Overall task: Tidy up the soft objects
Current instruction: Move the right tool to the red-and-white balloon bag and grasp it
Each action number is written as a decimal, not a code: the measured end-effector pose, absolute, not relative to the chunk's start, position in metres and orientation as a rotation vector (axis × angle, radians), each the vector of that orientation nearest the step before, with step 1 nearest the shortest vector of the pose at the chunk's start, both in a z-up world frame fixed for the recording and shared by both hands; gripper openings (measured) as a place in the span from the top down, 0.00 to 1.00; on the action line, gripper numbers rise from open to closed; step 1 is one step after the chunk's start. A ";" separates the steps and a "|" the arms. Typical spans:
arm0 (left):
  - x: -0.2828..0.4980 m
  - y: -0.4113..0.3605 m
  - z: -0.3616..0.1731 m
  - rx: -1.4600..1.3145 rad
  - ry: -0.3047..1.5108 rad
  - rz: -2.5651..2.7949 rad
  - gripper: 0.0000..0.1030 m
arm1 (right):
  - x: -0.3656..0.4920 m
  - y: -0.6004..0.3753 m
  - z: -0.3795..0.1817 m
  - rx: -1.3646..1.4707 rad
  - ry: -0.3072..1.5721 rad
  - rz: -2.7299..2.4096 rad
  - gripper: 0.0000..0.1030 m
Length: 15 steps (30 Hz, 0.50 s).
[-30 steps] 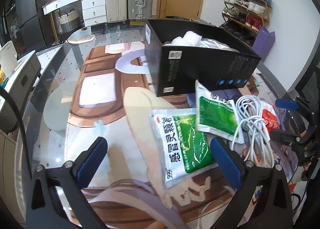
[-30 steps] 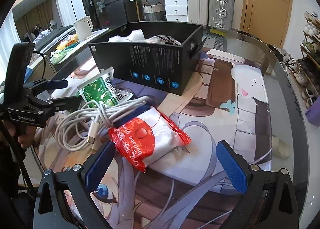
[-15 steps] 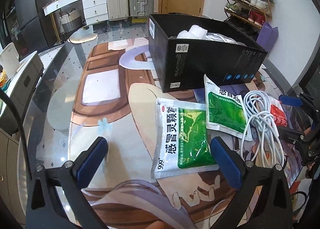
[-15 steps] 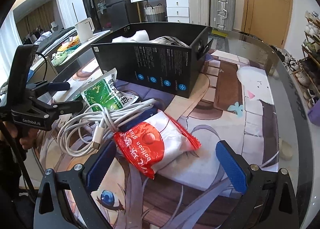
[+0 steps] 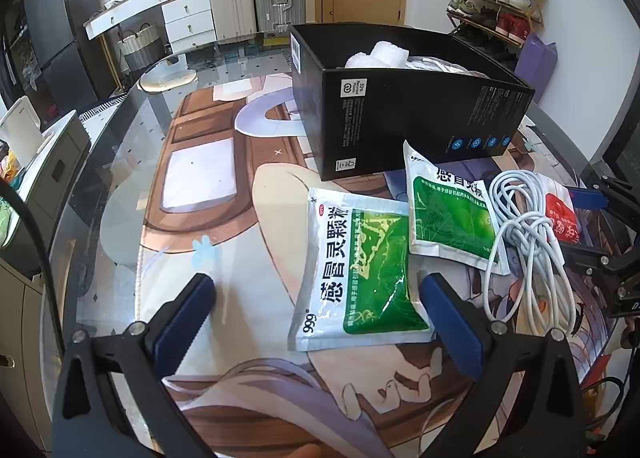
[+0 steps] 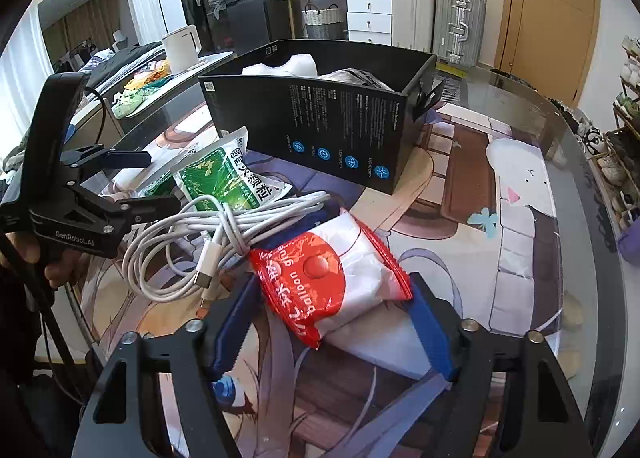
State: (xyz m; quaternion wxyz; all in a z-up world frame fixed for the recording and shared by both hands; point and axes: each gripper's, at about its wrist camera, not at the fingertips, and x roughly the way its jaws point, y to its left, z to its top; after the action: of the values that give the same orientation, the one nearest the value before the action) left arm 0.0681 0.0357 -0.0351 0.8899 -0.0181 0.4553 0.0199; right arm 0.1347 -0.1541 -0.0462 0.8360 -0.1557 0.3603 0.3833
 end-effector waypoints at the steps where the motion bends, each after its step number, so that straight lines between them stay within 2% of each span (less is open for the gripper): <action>1: 0.068 0.036 -0.035 -0.037 0.945 0.041 0.00 | 0.134 -0.156 -0.046 -0.330 0.766 0.813 0.29; 5: 0.068 0.036 -0.035 -0.038 0.945 0.042 0.00 | 0.133 -0.160 -0.046 -0.340 0.768 0.818 0.29; 10: 0.068 0.036 -0.035 -0.038 0.945 0.041 0.00 | 0.137 -0.160 -0.048 -0.326 0.764 0.781 0.18; 15: 0.068 0.036 -0.035 -0.038 0.945 0.041 0.00 | 0.140 -0.157 -0.048 -0.309 0.754 0.766 0.17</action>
State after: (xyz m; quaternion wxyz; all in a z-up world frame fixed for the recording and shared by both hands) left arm 0.0683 0.0358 -0.0351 0.8900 -0.0182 0.4552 0.0197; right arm 0.1403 -0.1574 -0.0477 0.8477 -0.1465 0.3576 0.3633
